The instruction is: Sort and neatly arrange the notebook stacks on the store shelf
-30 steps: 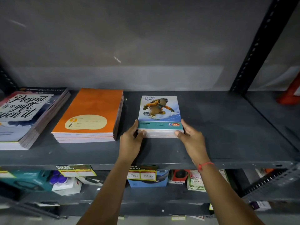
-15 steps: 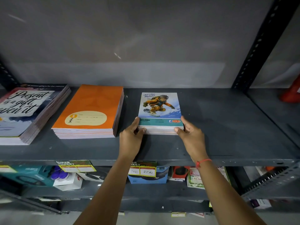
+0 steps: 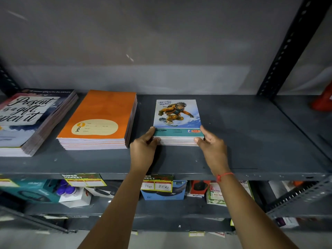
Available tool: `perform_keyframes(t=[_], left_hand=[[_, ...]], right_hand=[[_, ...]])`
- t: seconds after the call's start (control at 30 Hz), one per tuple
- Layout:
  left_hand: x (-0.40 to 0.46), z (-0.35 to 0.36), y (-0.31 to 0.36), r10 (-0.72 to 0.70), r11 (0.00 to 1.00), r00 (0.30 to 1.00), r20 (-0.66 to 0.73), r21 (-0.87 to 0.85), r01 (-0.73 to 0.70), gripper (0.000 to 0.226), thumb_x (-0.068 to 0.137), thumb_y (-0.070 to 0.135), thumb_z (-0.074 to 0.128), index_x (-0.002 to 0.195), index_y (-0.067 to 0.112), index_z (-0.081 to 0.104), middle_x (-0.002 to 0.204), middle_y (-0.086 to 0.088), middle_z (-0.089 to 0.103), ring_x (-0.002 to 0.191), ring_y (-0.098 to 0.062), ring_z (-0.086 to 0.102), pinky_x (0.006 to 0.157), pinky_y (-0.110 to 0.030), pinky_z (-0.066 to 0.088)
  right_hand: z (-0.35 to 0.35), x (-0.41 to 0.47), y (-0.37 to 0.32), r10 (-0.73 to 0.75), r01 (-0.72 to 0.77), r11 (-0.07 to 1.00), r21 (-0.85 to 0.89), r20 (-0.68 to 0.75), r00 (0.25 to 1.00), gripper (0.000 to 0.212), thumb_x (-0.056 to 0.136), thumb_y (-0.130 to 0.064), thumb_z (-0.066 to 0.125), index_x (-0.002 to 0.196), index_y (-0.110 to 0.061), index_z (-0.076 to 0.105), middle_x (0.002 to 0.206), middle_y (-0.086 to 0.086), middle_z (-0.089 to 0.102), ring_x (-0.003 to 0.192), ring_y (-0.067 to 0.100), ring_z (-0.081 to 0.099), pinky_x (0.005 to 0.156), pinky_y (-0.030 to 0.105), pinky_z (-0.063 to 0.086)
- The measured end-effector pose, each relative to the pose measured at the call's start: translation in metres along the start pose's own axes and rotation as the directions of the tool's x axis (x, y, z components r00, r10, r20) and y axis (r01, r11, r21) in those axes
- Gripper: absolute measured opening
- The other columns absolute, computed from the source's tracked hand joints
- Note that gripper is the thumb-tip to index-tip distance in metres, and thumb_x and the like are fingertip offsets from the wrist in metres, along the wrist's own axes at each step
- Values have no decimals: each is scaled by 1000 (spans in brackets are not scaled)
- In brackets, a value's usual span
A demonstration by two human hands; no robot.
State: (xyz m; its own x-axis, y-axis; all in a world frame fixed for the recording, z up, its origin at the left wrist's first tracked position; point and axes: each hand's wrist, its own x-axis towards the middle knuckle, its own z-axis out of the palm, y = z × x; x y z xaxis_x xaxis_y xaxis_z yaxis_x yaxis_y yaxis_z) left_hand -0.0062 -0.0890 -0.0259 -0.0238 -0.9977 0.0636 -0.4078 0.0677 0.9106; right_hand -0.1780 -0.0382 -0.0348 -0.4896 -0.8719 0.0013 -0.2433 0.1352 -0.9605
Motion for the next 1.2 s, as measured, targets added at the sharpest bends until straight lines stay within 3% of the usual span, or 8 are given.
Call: perform_keyframes(t=[0.17, 0.4, 0.53, 0.63, 0.77, 1.0, 1.1, 1.2], left_hand=[[-1, 0, 0, -46, 998, 999, -1, -48, 45, 42, 86, 13, 62, 127, 13, 54, 132, -7, 60, 110, -24, 62, 99, -40, 50], [1, 1, -2, -40, 995, 999, -11, -92, 39, 40, 85, 11, 62, 125, 10, 57, 133, -7, 59, 113, -19, 60, 102, -34, 48], [2, 2, -4, -21, 997, 999, -35, -70, 18, 39, 85, 11, 62, 124, 9, 57, 132, -5, 59, 102, -11, 59, 95, -23, 47], [1, 2, -3, -23, 997, 999, -41, -71, 20, 38, 85, 11, 62, 122, 8, 58, 132, -7, 59, 110, -18, 60, 98, -28, 48], [3, 2, -4, -43, 995, 999, -33, -88, 40, 37, 84, 10, 63, 121, 8, 60, 131, -8, 60, 113, -18, 59, 103, -33, 46], [4, 3, -9, 22, 999, 999, -40, -44, -23, 37, 84, 8, 63, 121, 7, 59, 131, -11, 59, 114, -19, 59, 104, -31, 45], [3, 3, -8, 28, 999, 999, -29, -44, -29, 40, 86, 13, 61, 126, 10, 55, 130, -9, 61, 100, -16, 62, 94, -29, 51], [-4, -1, -7, 18, 999, 1000, -10, -39, -19, 50, 91, 22, 54, 138, 13, 40, 127, -11, 62, 92, -8, 56, 81, -19, 45]], right_hand=[[1, -1, 1, -18, 17, 999, -33, -38, 999, 47, 89, -14, 58, 135, -17, 47, 123, 6, 65, 101, 11, 61, 97, 32, 50], [3, -2, 4, -41, 37, 998, -60, -61, 997, 46, 88, -12, 59, 133, -14, 50, 124, 8, 65, 100, 11, 61, 97, 32, 50], [3, -1, 4, -48, 44, 997, -59, -70, 996, 45, 87, -11, 59, 132, -12, 51, 123, 9, 65, 99, 11, 61, 96, 29, 50], [3, -2, 3, -50, 44, 996, -74, -86, 995, 44, 87, -13, 60, 130, -13, 52, 123, 7, 65, 97, 9, 60, 94, 25, 50], [4, -3, 3, -48, 40, 996, -81, -98, 994, 43, 87, -14, 60, 130, -14, 53, 123, 8, 65, 97, 11, 60, 97, 36, 51], [3, -3, 7, -52, 47, 997, -60, -72, 996, 43, 88, -11, 58, 130, -14, 52, 122, 7, 65, 97, 11, 60, 89, 25, 52], [-3, -3, 4, -26, 28, 999, 29, -46, 999, 45, 89, -2, 53, 131, -17, 51, 123, 0, 64, 98, 17, 65, 85, 23, 53], [-1, -15, 5, 59, -41, 972, 230, -71, 996, 54, 87, 12, 45, 136, -11, 44, 127, 0, 56, 114, 12, 54, 103, 28, 42]])
